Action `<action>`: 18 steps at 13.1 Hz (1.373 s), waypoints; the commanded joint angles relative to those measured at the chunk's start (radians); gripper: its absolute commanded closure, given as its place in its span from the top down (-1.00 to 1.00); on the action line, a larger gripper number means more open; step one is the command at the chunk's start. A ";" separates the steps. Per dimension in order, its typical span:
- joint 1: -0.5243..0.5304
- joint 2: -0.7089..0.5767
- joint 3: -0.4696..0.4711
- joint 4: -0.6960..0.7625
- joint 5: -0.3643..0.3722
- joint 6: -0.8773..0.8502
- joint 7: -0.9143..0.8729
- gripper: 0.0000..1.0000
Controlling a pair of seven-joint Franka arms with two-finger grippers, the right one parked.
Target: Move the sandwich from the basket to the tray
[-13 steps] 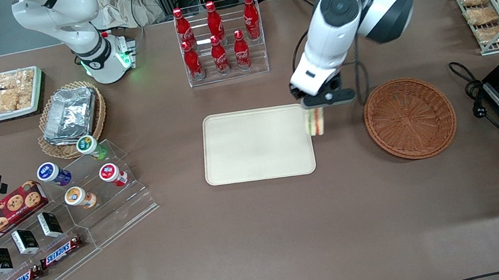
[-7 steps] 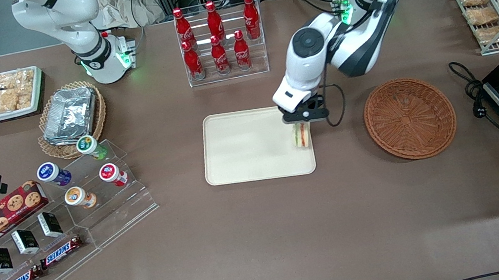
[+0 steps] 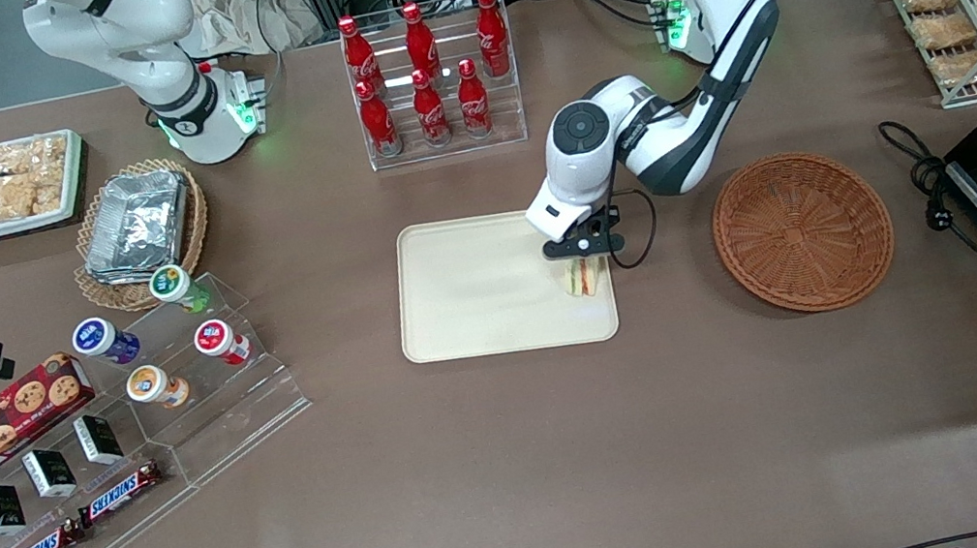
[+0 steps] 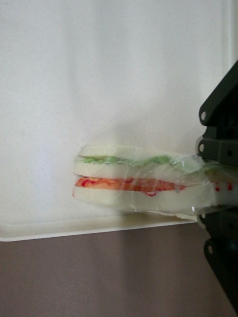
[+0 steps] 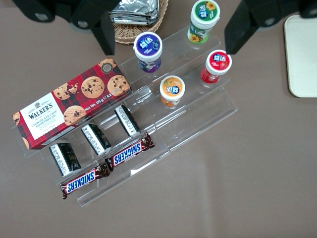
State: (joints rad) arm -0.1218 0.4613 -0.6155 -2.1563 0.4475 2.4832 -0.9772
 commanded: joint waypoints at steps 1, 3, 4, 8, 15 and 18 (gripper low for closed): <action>0.002 0.049 -0.003 0.016 0.112 0.020 -0.104 0.99; 0.004 0.050 -0.003 0.016 0.128 0.019 -0.132 1.00; 0.004 0.047 -0.003 0.016 0.128 0.019 -0.133 1.00; 0.014 -0.007 -0.009 0.050 0.109 -0.027 -0.135 1.00; 0.036 -0.210 0.002 0.545 -0.268 -0.693 -0.092 1.00; 0.129 -0.240 0.008 0.752 -0.308 -0.946 0.007 1.00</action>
State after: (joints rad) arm -0.0408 0.2038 -0.6116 -1.5170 0.1762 1.6454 -1.0521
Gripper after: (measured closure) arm 0.000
